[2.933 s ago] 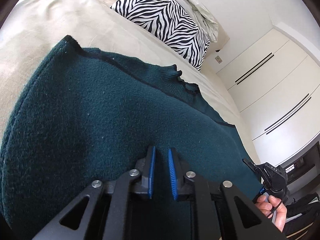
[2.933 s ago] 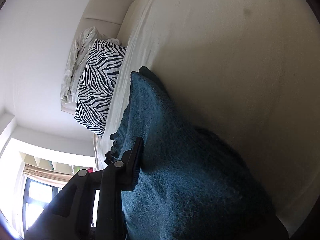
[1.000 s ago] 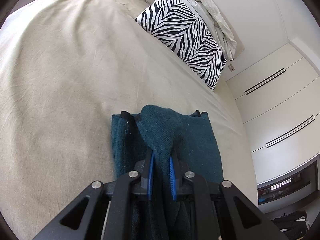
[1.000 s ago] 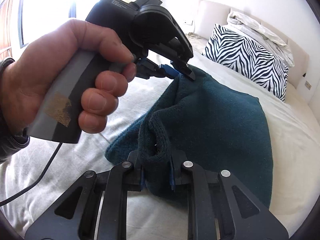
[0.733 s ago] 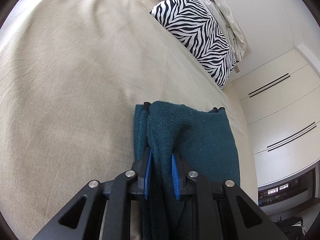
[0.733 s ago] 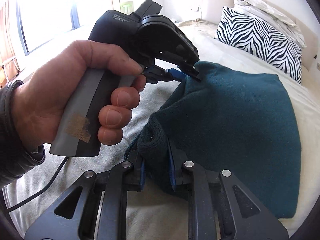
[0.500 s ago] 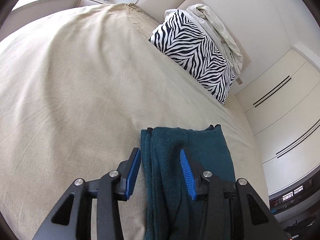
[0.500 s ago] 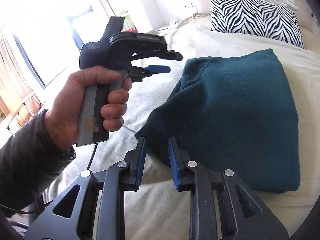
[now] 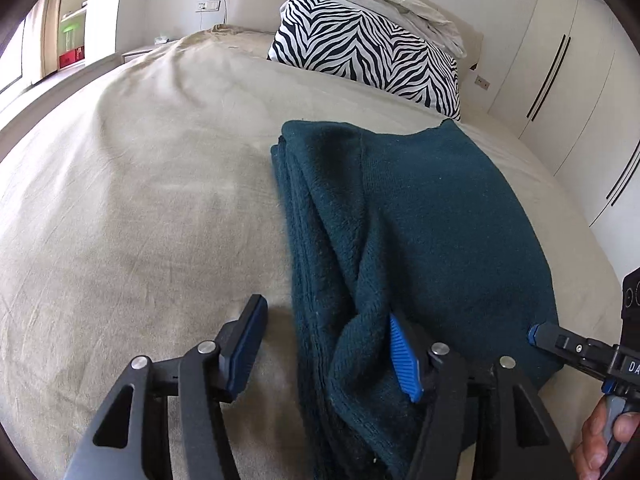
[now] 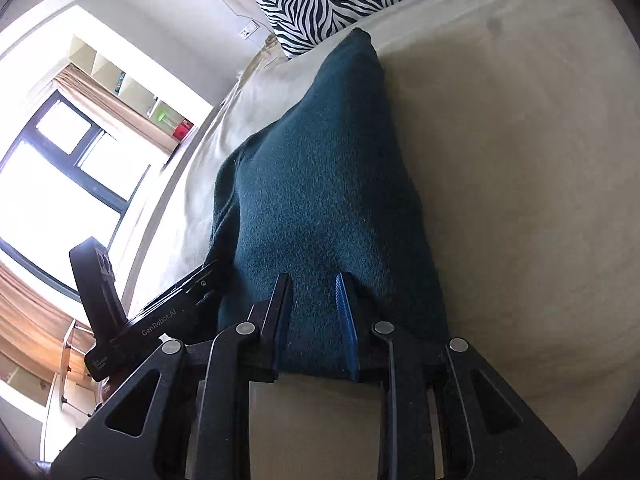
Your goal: Fold small clothes
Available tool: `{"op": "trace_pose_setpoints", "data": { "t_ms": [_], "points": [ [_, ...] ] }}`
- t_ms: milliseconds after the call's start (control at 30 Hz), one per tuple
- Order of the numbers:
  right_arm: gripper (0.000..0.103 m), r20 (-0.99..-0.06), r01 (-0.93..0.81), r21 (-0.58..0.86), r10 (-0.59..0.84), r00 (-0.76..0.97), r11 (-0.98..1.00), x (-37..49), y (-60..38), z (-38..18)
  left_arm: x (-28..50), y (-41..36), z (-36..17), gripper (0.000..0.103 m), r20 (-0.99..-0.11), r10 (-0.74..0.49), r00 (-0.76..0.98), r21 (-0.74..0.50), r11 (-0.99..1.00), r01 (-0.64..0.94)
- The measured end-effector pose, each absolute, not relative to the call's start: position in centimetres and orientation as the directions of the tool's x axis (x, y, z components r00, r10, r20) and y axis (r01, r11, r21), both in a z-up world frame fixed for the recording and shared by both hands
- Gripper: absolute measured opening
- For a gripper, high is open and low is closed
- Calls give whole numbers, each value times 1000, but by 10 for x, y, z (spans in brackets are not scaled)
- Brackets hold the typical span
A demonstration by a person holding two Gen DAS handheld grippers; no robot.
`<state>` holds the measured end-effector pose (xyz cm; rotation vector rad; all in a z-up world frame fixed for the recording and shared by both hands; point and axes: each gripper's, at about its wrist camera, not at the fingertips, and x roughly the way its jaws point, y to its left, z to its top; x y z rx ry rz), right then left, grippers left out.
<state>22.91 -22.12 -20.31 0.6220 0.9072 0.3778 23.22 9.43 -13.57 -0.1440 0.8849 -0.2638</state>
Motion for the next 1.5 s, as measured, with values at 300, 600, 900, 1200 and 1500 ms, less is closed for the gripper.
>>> {"op": "trace_pose_setpoints", "data": {
  "t_ms": [300,600,900,1200,1500],
  "points": [
    [22,-580,-137,624,573,579,769,200,-224,-166,203,103,-97,61,-684,-286,671,-239,957,164],
    [22,-570,-107,678,612,548,727,190,-230,-180,245,106,-111,42,-694,-514,504,-503,847,172],
    [22,-575,-92,680,607,549,728,191,-231,-186,260,95,-122,20,-724,-520,453,-508,846,158],
    [22,-578,-88,677,601,552,731,185,-232,-184,247,119,-113,11,-667,-557,495,-583,804,120],
    [22,-600,-101,656,598,531,748,189,-221,-187,250,141,-141,11,-672,-535,512,-586,807,74]
  ]
}}
